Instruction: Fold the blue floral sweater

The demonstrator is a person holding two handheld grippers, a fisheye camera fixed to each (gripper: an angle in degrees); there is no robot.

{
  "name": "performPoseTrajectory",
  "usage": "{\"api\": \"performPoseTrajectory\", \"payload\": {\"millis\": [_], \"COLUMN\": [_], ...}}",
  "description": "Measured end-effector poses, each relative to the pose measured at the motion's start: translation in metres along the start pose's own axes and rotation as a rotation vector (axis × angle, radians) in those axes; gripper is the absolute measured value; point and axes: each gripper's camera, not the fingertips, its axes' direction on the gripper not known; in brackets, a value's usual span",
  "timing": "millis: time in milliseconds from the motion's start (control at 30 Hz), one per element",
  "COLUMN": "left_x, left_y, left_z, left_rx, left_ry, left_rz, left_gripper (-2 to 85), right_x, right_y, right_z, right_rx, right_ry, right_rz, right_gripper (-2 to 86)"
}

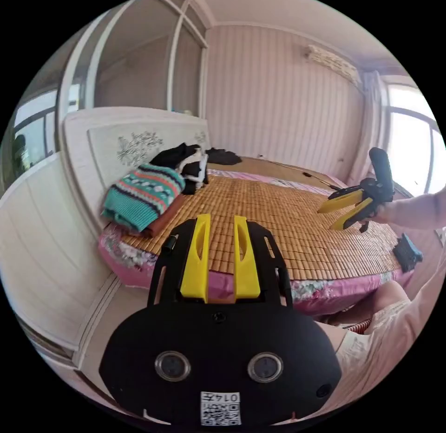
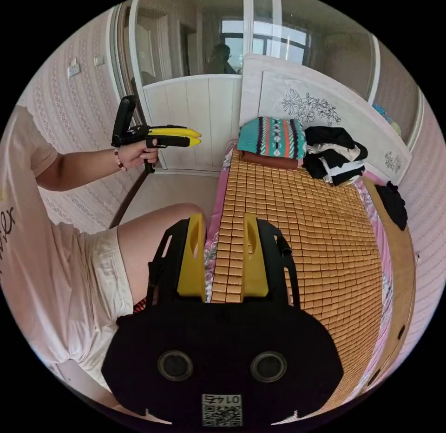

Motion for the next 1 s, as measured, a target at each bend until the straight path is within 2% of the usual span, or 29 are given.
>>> {"api": "performPoseTrajectory", "payload": {"millis": [133, 267, 367, 500, 567, 700, 800, 933, 1000], "left_x": [-0.09, -0.143, -0.173, -0.214, -0.227, -0.244, -0.237, -0.205, -0.192], "left_y": [-0.006, -0.031, -0.065, -0.112, -0.13, -0.164, -0.189, -0.234, -0.26], "left_z": [0.004, 0.028, 0.05, 0.073, 0.08, 0.102, 0.081, 0.044, 0.026], "left_rx": [-0.011, -0.021, -0.011, -0.01, -0.038, -0.242, -0.153, -0.07, 0.007], "left_ry": [-0.05, -0.059, -0.067, -0.017, -0.018, 0.044, 0.045, 0.008, 0.016], "left_rz": [-0.196, -0.318, -0.35, -0.441, -0.46, -0.504, -0.478, -0.304, -0.268], "left_gripper": [10.1, 10.6, 11.3, 12.1, 11.4, 7.1, 2.2, -0.3, -0.6], "right_x": [0.036, 0.095, 0.141, 0.181, 0.192, 0.198, 0.187, 0.206, 0.222], "right_y": [-0.093, -0.159, -0.179, -0.187, -0.193, -0.198, -0.194, -0.195, -0.191], "right_z": [0.102, 0.197, 0.259, 0.325, 0.359, 0.409, 0.43, 0.417, 0.393], "right_rx": [-0.044, -0.06, -0.082, -0.12, -0.139, -0.177, -0.17, -0.187, -0.122], "right_ry": [0.013, 0.084, 0.133, 0.103, 0.092, 0.143, 0.26, 0.2, 0.179], "right_rz": [-0.049, 0.103, 0.244, 0.379, 0.367, 0.39, 0.325, 0.277, 0.29], "right_gripper": [15.1, 19.6, 21.6, 21.6, 19.4, 18.3, 16.6, 3.8, 2.1]}}
